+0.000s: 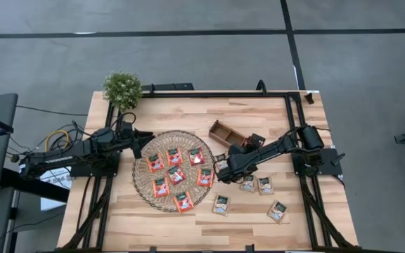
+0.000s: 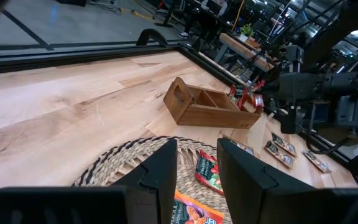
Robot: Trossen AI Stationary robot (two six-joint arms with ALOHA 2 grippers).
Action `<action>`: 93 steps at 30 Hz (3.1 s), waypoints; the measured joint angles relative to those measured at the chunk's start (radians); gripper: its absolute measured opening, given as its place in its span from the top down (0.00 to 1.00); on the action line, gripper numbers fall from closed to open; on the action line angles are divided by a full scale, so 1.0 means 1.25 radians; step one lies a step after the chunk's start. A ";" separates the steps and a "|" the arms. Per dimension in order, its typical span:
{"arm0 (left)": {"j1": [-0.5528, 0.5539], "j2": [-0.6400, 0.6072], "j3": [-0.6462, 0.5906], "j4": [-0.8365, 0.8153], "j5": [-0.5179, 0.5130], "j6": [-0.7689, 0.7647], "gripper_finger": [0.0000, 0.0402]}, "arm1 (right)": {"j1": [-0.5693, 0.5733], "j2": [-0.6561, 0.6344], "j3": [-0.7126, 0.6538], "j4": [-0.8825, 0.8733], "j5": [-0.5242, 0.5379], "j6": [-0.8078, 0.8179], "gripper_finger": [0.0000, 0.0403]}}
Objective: Pick & Place Tea
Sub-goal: Put the red tea bag into the right section of the wooden organizer
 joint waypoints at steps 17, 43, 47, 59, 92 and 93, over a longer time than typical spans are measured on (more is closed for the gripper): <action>0.000 0.000 0.000 0.000 0.000 0.000 0.74 | -0.008 0.000 -0.002 0.004 0.048 0.039 1.00; 0.000 0.000 0.000 0.000 0.000 -0.001 0.74 | -0.024 -0.001 -0.042 0.040 0.066 0.031 1.00; 0.000 0.000 0.000 0.000 0.000 -0.001 0.74 | -0.026 -0.001 -0.042 0.044 0.063 0.031 1.00; 0.000 0.000 0.000 0.000 0.000 -0.001 0.74 | -0.026 0.000 -0.042 0.046 0.061 0.030 0.97; 0.000 0.000 0.000 0.000 0.000 0.000 0.74 | -0.026 -0.001 -0.040 0.029 0.054 0.033 0.64; 0.000 0.000 0.000 0.000 0.000 0.000 0.74 | -0.026 0.000 -0.036 0.016 0.056 0.040 0.63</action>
